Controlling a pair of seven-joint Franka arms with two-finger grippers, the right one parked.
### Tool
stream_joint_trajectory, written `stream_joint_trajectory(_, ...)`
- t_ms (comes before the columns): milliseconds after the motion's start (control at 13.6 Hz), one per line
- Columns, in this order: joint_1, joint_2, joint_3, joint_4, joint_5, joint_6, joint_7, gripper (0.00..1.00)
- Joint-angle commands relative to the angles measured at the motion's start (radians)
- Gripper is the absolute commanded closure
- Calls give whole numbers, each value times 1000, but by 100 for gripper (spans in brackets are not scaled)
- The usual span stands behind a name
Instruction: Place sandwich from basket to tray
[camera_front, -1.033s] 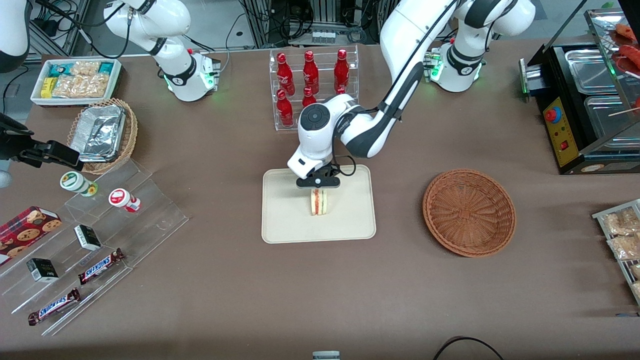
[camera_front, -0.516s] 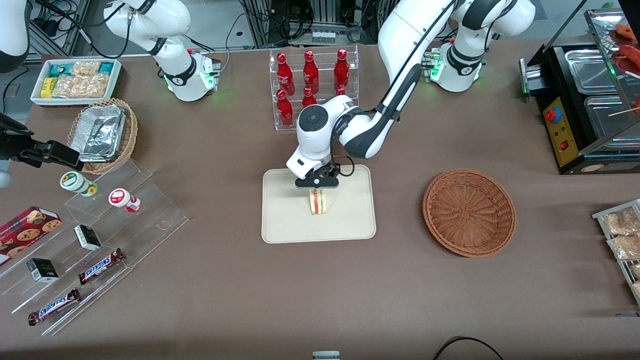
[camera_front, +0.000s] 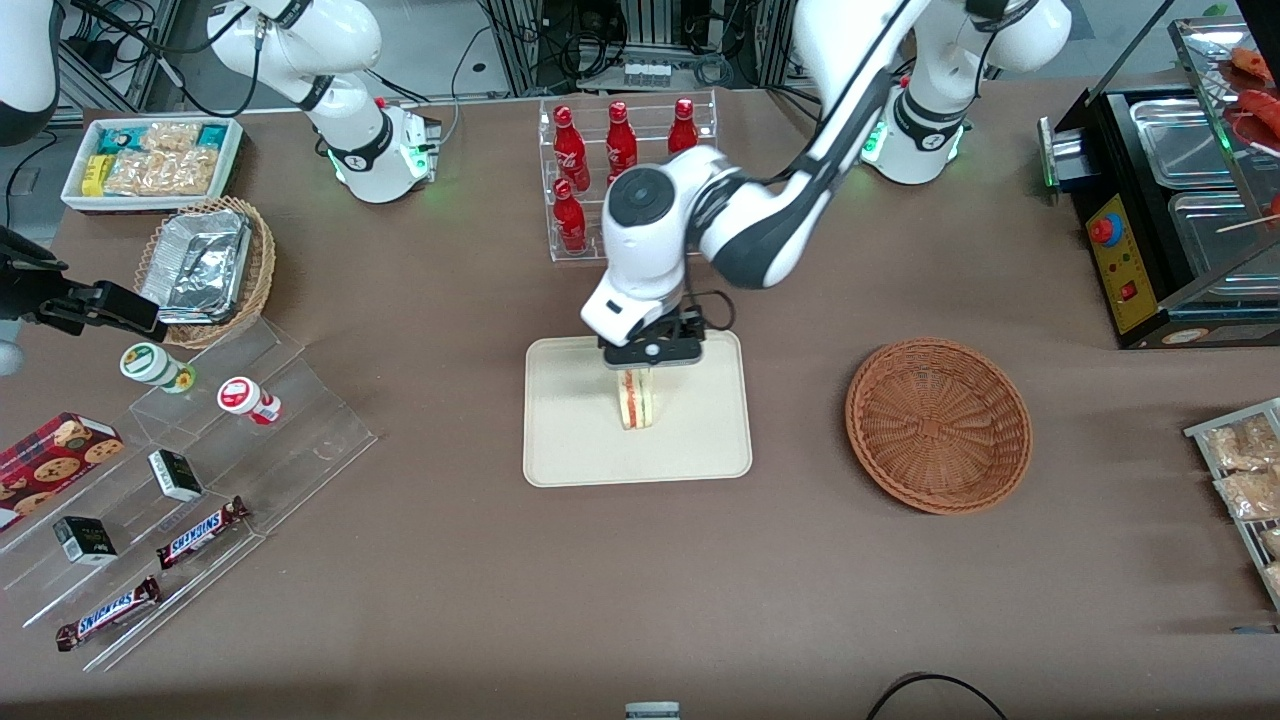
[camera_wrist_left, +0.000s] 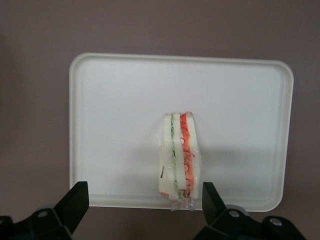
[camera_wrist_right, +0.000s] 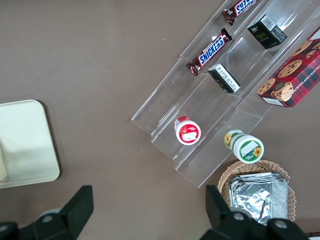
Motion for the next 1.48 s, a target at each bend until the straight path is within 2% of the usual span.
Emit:
stream_joint_trajectory(0, 51, -109, 11, -30, 12, -77, 21, 0)
stream_joint_trajectory(369, 214, -276, 11, -35, -40, -244, 195, 0)
stream_joint_trajectory(959, 492, -433, 11, -38, -97, -445, 549, 0)
stream_joint_trajectory(1402, 648, -532, 13, -120, -111, -484, 790, 0)
